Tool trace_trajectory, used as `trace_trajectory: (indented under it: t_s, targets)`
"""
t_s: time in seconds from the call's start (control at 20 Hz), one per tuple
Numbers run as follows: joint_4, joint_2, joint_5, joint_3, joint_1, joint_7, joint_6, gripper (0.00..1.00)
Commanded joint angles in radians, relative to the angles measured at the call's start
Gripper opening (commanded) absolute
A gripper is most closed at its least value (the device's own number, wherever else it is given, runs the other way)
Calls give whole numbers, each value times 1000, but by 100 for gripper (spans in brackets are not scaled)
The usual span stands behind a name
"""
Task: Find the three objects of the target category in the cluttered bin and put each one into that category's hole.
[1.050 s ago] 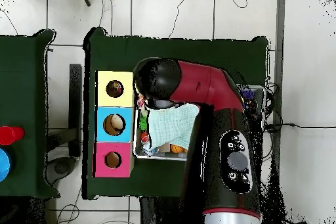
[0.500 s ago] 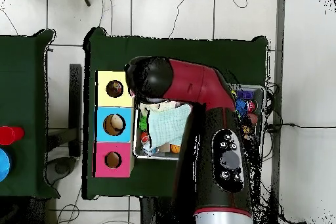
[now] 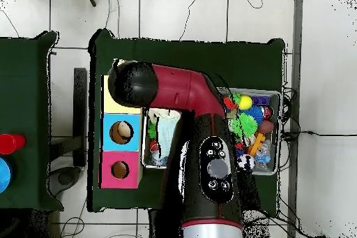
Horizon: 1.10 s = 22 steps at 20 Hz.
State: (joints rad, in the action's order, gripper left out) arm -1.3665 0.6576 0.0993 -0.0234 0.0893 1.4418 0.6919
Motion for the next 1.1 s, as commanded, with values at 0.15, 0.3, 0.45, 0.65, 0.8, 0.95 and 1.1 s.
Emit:
trace_trajectory:
  t_s: [0.15,0.3,0.45,0.65,0.8,0.95,1.1]
  targets:
    - [-130,-43,29,28,-52,313,-37,0]
    - [-145,-56,24,36,-59,319,-94,0]
    - [-148,-75,-30,65,-75,293,-143,0]
    - [-133,-108,-84,124,-102,276,-179,0]
    - [-143,-124,-81,144,-111,298,-249,0]
    - [-153,-139,-83,168,-125,319,-309,0]
    - [-157,-162,-76,195,-144,331,-332,0]
